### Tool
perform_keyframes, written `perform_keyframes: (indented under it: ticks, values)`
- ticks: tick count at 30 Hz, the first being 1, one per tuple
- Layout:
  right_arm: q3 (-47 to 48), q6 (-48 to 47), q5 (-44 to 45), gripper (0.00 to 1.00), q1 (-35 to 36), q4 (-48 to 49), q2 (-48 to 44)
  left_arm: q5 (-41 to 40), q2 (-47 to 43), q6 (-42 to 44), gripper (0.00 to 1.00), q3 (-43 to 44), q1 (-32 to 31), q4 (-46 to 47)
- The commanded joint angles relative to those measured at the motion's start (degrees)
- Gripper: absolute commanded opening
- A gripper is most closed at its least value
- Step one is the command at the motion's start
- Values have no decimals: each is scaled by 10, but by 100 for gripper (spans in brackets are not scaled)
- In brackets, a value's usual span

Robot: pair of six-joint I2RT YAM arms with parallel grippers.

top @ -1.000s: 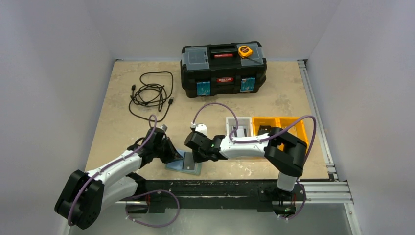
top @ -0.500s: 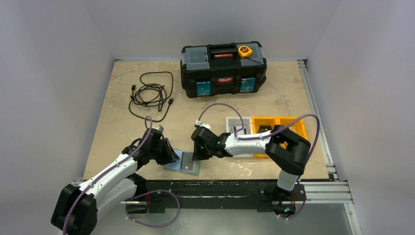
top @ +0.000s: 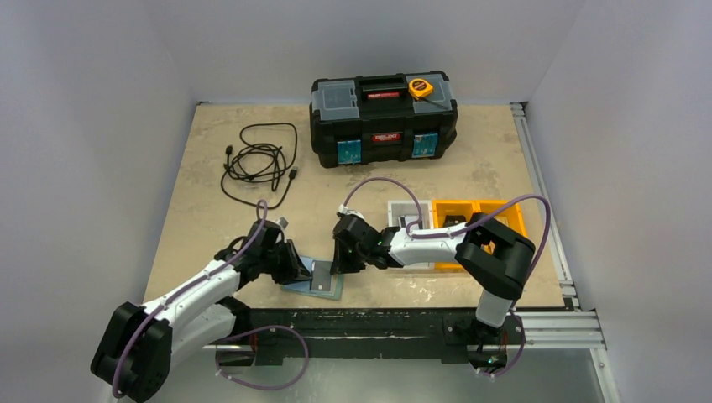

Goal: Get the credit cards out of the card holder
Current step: Remove the credit card from the card holder.

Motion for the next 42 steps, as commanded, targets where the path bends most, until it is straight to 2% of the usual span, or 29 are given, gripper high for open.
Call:
perform_keyframes:
  ticks: [1,12,15,28,42]
  values:
    - [-43,-25,61,0,-3,-79,58,31,11,-20,16,-14,3,69]
    - [-52,-24,59,0,-3,-70,56,35,39,-23,11,-17,3,93]
    - [-53,-24,59,0,-4,-69,57,28,38,-25,0,-18,3,90]
    - [-94,-26,67,0,-32,-62,36,5,-16,-37,0,-17,4,51]
    - [-97,-27,74,0,-35,-67,38,-29,-39,-22,0,-23,5,16]
